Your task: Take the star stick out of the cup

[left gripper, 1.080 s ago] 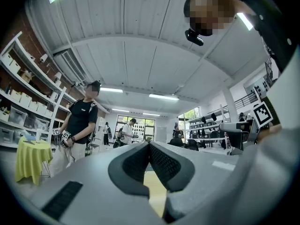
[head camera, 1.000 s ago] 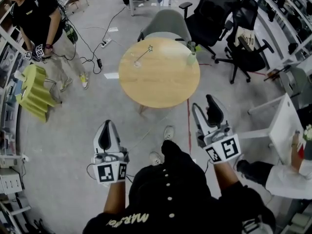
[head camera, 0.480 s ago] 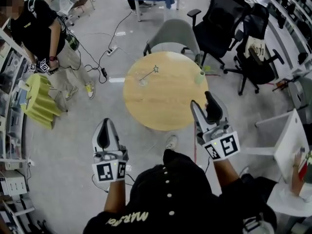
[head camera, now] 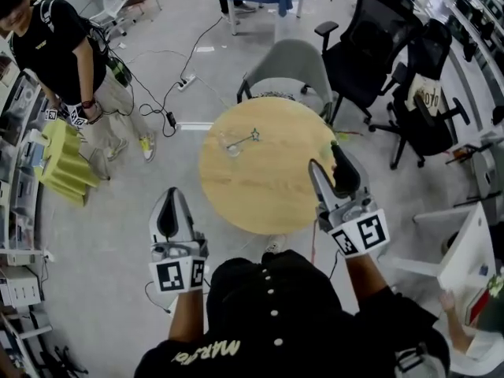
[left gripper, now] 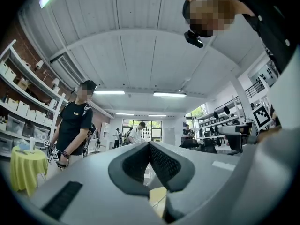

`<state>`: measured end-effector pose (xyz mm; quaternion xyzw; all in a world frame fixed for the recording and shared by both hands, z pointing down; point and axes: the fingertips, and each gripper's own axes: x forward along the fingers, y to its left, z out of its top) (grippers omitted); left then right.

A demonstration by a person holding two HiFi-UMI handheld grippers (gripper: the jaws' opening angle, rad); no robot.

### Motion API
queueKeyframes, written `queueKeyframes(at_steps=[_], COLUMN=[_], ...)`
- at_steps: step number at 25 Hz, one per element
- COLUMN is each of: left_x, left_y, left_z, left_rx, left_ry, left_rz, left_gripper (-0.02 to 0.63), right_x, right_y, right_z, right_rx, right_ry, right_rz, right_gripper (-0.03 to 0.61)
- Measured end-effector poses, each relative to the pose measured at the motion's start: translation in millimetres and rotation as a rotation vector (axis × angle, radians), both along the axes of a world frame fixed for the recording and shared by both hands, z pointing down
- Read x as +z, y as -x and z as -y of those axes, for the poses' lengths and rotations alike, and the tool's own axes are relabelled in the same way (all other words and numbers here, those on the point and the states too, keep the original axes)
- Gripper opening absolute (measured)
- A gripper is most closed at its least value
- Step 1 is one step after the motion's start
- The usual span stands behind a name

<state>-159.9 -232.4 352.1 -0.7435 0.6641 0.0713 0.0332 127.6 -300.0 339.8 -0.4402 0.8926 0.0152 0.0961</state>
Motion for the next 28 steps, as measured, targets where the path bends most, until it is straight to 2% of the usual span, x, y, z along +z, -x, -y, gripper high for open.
queueKeyframes(at_steps=[6, 10, 17, 23, 28], left_x=[13, 22, 28, 52, 71], left_y=[21, 42, 70, 80, 87], left_z=[28, 56, 96, 123, 136], left_rx=[-0.039, -0.014, 0.048, 0.073, 0.084], left_ry=[0.016, 0.027, 0.065, 0.115, 0.150], left_rz=[-0.024, -0.025, -0.012, -0.023, 0.016], left_gripper=[-0.003, -0.003, -0.003, -0.003, -0.003], right_x=[15, 34, 84, 161, 217], right_y=[26, 56, 88, 113, 131], right_z=[39, 65, 103, 143, 162], right_rx=[-0.024, -0.034, -0.010, 0.018, 0.027], right_ry=[0.027, 0.058, 0.201, 0.336, 0.435], right_rz=[-0.002, -0.031, -0.041, -0.070, -0.125], right_gripper=[0.210, 0.213, 0.222, 0.229, 0.229])
